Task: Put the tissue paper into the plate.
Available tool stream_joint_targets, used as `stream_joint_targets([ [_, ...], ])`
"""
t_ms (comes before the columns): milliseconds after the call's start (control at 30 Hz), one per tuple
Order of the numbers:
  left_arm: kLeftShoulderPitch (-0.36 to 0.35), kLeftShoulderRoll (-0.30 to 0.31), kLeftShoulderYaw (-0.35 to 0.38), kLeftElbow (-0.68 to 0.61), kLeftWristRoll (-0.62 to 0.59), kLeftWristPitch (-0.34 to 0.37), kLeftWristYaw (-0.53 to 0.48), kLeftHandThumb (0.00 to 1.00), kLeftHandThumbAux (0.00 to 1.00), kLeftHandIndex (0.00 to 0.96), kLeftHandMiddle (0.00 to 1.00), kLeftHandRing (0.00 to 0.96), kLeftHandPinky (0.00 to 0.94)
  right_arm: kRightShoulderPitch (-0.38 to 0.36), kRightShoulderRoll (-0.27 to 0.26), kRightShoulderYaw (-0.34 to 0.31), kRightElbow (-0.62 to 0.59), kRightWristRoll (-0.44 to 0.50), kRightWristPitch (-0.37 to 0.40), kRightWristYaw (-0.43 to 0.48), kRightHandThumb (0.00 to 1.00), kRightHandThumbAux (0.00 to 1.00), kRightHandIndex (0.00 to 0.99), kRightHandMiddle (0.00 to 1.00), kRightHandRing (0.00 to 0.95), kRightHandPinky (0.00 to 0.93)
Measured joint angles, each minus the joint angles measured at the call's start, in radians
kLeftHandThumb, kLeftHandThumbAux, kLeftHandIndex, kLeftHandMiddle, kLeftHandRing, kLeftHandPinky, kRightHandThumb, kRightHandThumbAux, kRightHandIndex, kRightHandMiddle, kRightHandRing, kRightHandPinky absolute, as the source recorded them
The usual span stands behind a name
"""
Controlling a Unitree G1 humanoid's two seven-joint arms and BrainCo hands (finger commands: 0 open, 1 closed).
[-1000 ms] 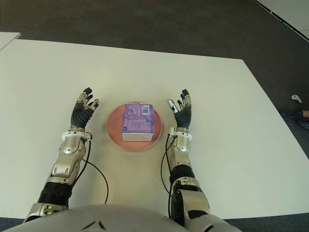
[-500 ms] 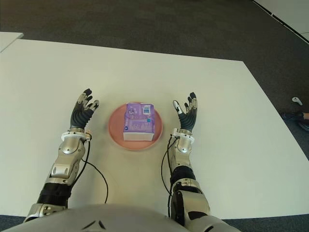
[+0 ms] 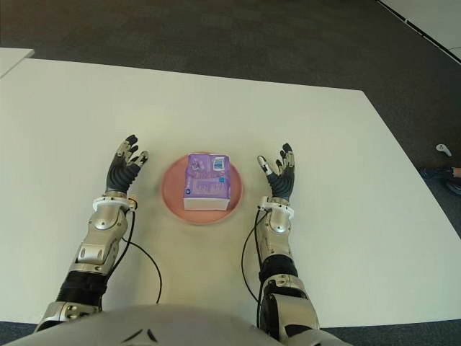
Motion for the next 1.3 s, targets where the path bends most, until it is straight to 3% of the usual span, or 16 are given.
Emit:
stream_joint_targets([
  [233,-0.022,0.011,0.009,0.058,0.001,-0.021,0.002,0.0,0.558,0.0,0.0,0.0,0.0,0.035,-0.017,0.032,-0.085,0.001,0.125,0.06,0.035,0.68,0.0,0.0,0.0,0.0],
  [433,-0.033,0.012,0.022,0.089,0.001,-0.05,0.015,0.0,0.558,0.0,0.0,0.0,0.0,0.062,-0.017,0.047,-0.15,0.006,0.19,0.094,0.058,0.681,0.0,0.0,0.0,0.0],
  [833,-0.04,0.021,0.026,0.149,0.001,-0.123,0.015,0.0,0.562,0.0,0.0,0.0,0.0,0.088,-0.007,0.057,-0.221,0.006,0.252,0.097,0.086,0.698,0.0,0.0,0.0,0.014],
  [1300,-0.104,0.056,0.036,0.281,-0.019,-0.22,-0.002,0.0,0.573,0.0,0.0,0.0,0.0,0.091,0.007,0.057,-0.243,0.006,0.273,0.096,0.107,0.697,0.0,0.0,0.0,0.021],
])
